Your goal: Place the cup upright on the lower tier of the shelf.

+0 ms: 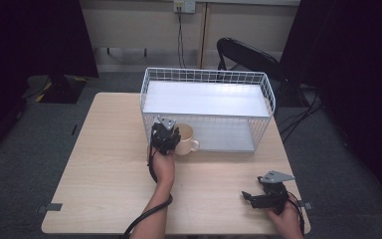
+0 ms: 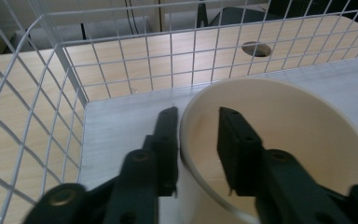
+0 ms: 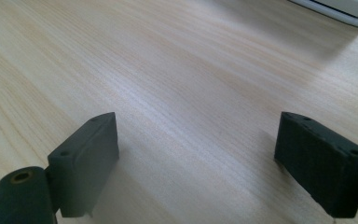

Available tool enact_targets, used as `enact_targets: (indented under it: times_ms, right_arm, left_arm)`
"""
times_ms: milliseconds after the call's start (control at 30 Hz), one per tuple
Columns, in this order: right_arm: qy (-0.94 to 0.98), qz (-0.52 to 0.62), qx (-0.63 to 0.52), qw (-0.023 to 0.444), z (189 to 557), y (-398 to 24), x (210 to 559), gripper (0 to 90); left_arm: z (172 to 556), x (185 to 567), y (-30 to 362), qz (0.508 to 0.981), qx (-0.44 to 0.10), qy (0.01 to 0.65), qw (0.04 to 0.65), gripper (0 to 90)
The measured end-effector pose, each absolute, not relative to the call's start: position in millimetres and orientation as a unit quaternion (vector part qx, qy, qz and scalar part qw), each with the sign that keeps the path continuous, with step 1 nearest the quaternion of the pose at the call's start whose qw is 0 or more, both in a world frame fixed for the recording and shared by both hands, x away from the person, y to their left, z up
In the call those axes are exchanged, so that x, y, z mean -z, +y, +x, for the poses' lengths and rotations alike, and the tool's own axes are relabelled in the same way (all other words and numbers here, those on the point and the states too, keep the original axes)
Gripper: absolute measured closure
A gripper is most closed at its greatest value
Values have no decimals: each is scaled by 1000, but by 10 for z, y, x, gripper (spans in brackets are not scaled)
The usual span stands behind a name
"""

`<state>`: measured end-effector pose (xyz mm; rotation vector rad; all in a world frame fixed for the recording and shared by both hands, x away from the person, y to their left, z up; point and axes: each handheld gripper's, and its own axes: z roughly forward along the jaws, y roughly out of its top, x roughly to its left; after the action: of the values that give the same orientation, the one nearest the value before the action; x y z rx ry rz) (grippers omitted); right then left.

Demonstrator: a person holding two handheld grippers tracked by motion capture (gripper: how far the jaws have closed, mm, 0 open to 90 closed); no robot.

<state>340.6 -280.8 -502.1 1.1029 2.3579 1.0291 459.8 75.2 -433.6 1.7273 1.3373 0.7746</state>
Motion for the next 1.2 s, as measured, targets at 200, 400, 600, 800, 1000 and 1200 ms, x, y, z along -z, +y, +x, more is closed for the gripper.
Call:
enact_targets:
  times_ms: [200,400,600,800,1000,1200]
  right_arm:
    - [830,388,-362,170,3406,-2809,5021,128]
    - [830,388,-362,171,3406,-2808,5021,127]
    - [830,388,-362,170,3406,-2808,5021,128]
    - [830,388,-362,171,3406,-2808,5021,128]
    - [830,388,-362,170,3406,-2809,5021,128]
    - [830,388,-362,170,3406,-2808,5021,128]
  left_arm:
    - [4578,4350,768,683,-294,526,414,571]
    - [4564,4285,776,694,-280,511,423,482]
    - [4529,4255,810,701,-270,501,429,402]
    - [4490,4219,887,703,-258,496,439,357]
    - [4433,4193,911,710,-251,486,445,340]
    - [4361,4184,936,713,-236,482,452,330]
